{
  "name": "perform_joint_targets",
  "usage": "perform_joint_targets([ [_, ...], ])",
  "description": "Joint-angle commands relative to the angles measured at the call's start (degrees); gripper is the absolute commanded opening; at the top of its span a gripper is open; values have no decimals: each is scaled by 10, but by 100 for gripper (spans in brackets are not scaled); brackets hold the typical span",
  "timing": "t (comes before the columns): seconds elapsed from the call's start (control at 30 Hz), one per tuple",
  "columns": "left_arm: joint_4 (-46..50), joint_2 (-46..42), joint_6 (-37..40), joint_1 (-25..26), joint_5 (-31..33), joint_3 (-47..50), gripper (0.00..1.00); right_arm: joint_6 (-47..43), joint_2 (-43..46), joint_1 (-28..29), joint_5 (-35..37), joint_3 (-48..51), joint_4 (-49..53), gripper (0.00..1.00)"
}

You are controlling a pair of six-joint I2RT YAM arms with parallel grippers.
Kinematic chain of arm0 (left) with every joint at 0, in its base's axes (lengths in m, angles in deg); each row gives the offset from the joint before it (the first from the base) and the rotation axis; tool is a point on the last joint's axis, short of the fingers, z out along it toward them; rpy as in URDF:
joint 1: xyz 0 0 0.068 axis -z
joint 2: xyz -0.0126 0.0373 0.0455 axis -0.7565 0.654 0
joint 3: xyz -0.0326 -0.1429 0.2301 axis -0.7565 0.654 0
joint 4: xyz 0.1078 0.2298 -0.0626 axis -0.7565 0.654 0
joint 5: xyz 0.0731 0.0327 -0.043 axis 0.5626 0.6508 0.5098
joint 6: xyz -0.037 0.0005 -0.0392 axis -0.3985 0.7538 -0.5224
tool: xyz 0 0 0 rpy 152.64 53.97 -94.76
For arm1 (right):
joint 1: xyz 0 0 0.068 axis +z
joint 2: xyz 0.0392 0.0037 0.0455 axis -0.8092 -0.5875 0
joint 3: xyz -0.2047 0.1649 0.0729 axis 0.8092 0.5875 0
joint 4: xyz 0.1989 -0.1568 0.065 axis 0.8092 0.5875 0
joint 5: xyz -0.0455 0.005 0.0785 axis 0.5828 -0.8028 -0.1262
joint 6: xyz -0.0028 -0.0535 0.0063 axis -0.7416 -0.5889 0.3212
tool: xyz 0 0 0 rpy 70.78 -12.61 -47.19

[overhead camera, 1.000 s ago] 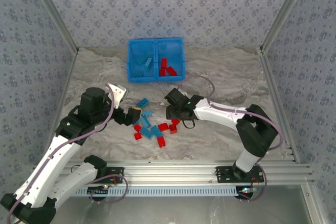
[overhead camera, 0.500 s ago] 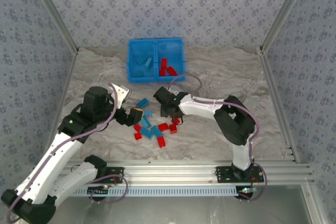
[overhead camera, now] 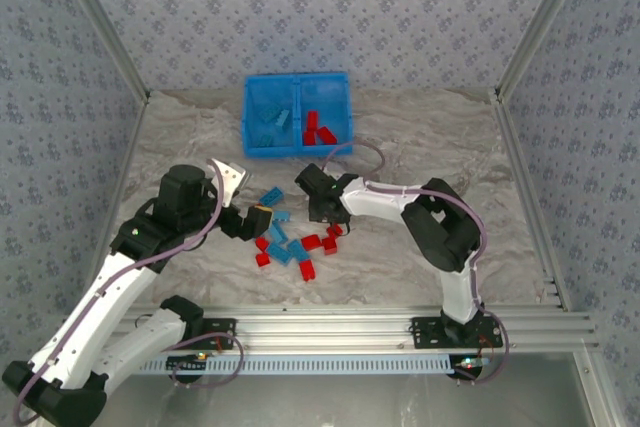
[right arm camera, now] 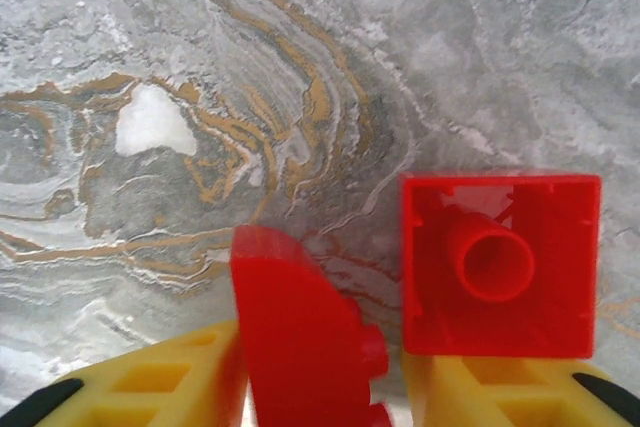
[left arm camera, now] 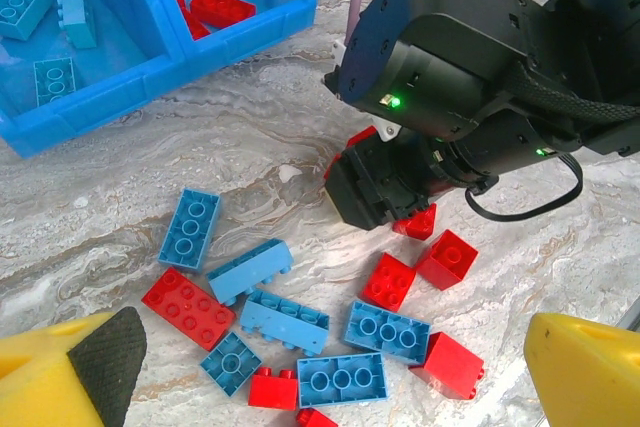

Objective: Sort the legos into containers by color

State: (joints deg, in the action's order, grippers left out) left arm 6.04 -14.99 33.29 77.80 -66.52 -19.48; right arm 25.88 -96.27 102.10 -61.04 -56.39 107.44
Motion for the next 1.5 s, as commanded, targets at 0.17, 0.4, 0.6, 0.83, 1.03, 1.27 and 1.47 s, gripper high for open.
perform_joint_targets([
  [0.17,-8,-8,24,9,-36,4,99,-40,-27,-8,-18,-20,-12,26],
  [0.4,-19,-16,34,13,-60,15,99,-52,67,-1,-2,25,-16,16],
  [0.6,-24,-21,43,14,-95,18,99,-102,226,11,65,48,-13,16],
  [0.83,-24,-31,34,15,-50,20,99,-203,204,-36,67,-101,12,17],
  [1.03,-10,-39,10,16,110,13,99,-238,71,-83,73,-250,10,16],
  [1.27,-11,-61,-9,16,230,18,99,-242,-130,-130,56,-461,62,16],
  [1.47,-31,-69,-37,14,308,20,99,-247,-284,-150,66,-615,117,18],
])
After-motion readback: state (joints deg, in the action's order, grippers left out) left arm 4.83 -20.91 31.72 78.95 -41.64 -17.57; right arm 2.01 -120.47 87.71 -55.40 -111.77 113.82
